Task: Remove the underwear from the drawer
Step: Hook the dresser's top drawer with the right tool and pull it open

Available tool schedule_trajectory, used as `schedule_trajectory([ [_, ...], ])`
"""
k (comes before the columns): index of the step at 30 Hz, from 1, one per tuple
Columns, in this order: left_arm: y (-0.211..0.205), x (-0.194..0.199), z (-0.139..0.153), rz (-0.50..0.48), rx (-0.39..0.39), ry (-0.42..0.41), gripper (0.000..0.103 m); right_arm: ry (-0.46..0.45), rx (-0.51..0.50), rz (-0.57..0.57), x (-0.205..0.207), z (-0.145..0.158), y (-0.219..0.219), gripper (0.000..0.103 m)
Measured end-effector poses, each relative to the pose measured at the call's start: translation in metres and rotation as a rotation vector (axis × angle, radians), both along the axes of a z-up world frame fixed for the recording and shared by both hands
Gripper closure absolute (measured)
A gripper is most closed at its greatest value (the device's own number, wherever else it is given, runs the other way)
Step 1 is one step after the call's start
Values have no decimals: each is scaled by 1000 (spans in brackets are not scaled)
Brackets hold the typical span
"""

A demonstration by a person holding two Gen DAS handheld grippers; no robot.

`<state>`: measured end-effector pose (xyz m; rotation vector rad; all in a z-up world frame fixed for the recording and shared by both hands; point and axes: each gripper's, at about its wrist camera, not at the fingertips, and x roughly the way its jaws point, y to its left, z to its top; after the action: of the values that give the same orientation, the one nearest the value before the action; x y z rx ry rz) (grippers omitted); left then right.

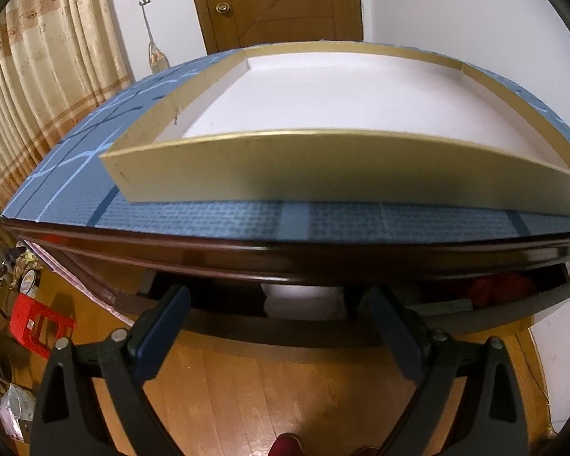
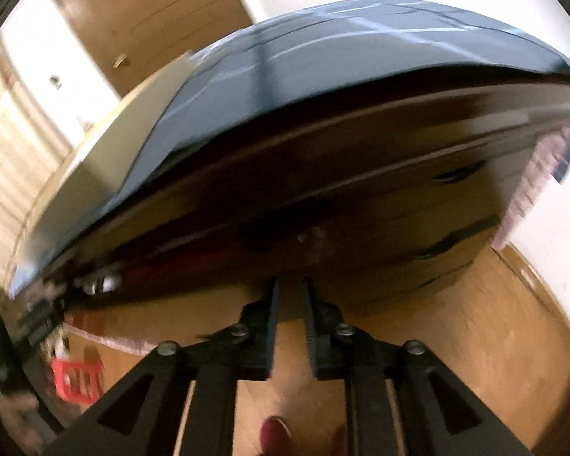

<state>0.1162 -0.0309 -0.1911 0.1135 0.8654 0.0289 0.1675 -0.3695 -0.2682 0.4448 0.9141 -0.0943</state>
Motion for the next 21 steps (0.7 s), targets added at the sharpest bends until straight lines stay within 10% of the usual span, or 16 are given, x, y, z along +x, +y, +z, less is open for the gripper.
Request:
schedule_trajectory([
  [5,1,2,2,3,1,4,7,13,-11,16,-7,11,-3,49],
  [21,3,8,-1,23,-7,4,5,25,-65,82,44,12,5,49],
])
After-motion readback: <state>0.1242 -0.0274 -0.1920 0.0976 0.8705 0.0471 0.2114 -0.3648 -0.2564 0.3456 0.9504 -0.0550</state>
